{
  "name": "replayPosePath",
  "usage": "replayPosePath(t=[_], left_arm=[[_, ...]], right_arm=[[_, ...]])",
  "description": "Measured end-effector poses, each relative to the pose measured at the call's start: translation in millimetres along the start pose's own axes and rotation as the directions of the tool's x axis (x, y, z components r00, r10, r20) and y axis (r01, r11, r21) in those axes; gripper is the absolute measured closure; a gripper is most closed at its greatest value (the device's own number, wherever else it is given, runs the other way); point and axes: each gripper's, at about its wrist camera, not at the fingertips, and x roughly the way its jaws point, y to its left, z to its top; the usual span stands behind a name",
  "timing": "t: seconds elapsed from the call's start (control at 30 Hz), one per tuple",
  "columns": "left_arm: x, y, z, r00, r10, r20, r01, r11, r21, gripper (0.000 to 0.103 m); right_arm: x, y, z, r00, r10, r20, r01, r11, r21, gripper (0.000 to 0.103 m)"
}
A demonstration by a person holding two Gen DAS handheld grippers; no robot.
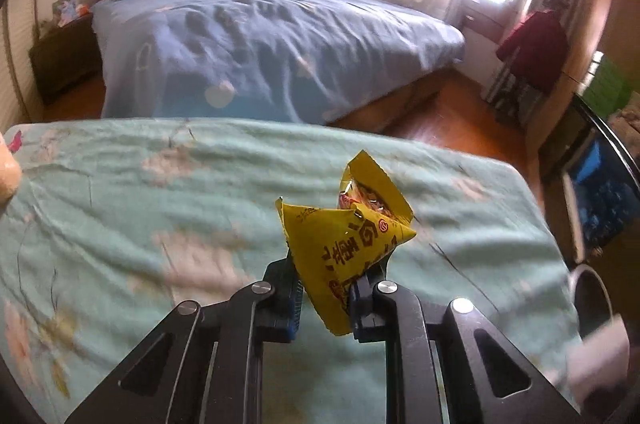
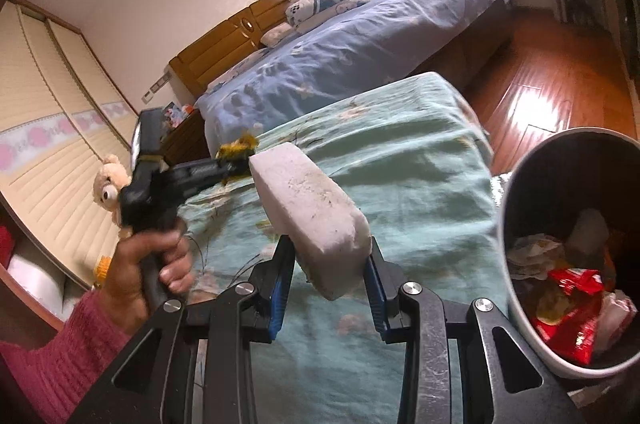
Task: Collect trash
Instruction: 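Carry the yellow wrapper and white foam block over the bin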
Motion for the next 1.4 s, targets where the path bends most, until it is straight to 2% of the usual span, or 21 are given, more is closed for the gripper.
replayPosePath(t=[0.27,0.57,0.9,1.4], left_arm=[[-51.4,-39.0,-47.3,0.996,-0.088,-0.023,0.090,0.991,0.098,0.087],[-92.4,-77.2,-78.0,0.987,-0.156,-0.033,0.160,0.973,0.165,0.087],[-108.0,-117.7,-100.8,0.980,-0.189,-0.063,0.199,0.950,0.240,0.087],[-109.8,-166.0,-108.4,0.974,-0.211,-0.085,0.227,0.921,0.317,0.086]], right_arm=[[-30.0,-14.3,-9.0,0.998,-0.045,0.035,0.044,0.999,0.017,0.069],[-62.5,-36.6,-26.2,0.993,-0.108,0.056,0.105,0.993,0.055,0.069],[-91.1,-56.4,-36.5,0.984,-0.157,0.087,0.150,0.985,0.084,0.069],[-111.2,-83.7,-36.2,0.969,-0.224,0.105,0.211,0.970,0.121,0.069]])
